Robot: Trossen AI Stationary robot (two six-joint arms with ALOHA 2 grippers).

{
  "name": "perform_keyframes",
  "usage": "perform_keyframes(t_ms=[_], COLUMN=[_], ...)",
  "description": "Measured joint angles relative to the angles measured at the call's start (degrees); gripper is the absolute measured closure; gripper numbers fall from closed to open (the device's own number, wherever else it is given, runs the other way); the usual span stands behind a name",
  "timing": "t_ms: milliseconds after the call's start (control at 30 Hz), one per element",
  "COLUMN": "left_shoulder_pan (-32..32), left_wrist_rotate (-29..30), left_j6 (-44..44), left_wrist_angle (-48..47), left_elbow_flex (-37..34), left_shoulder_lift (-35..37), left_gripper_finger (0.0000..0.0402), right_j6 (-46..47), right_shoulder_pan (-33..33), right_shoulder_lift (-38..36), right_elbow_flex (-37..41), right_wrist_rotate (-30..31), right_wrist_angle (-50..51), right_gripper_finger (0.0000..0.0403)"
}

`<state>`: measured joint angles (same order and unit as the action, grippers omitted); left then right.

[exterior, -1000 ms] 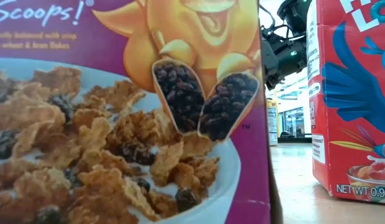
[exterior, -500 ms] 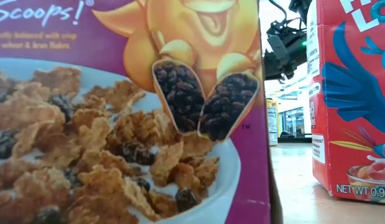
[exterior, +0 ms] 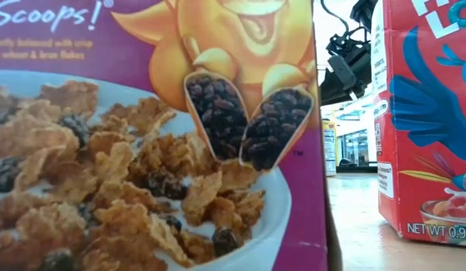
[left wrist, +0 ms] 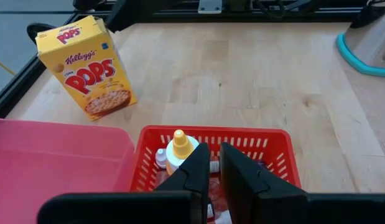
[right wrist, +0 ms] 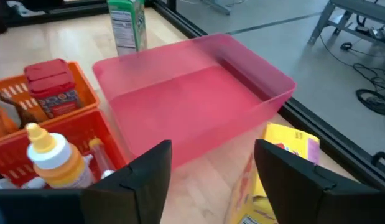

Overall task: Pick & Place Kitchen Items
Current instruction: Put the yellow cereal box into the pink bin

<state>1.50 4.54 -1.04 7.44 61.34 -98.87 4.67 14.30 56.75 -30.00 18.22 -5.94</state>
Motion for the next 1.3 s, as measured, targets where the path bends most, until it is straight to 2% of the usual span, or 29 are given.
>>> perform_keyframes(t_ms=[333,767,1033,1300], left_shoulder_pan=[0.0,0.0,0.0,0.0], left_wrist_rotate=[0.0,0.0,0.0,0.1], left_j6=[0.0,-0.3,-0.2,-0.2], left_wrist_angle=[-0.2,-0.4,-0.4,-0.4], left_elbow_flex=[0.0,0.0,0.0,0.0], left_shoulder_lift=[0.0,0.0,0.0,0.0], left_gripper_finger=[0.036,0.036,0.036,0.036], right_j6=[-2.3,3.7,5.8,8.0], right_shoulder_pan=[3.0,6.5,6.7,6.7], right_shoulder_lift=[0.0,0.3,1.4,1.5], right_elbow_flex=[0.0,1.6,7.8,10.9], right_wrist_rotate=[3.0,3.0,2.6,2.6], right_wrist_angle=[1.1,2.5,-10.1,-13.9], right_gripper_finger=[0.0163,0.0162,0.0162,0.0163])
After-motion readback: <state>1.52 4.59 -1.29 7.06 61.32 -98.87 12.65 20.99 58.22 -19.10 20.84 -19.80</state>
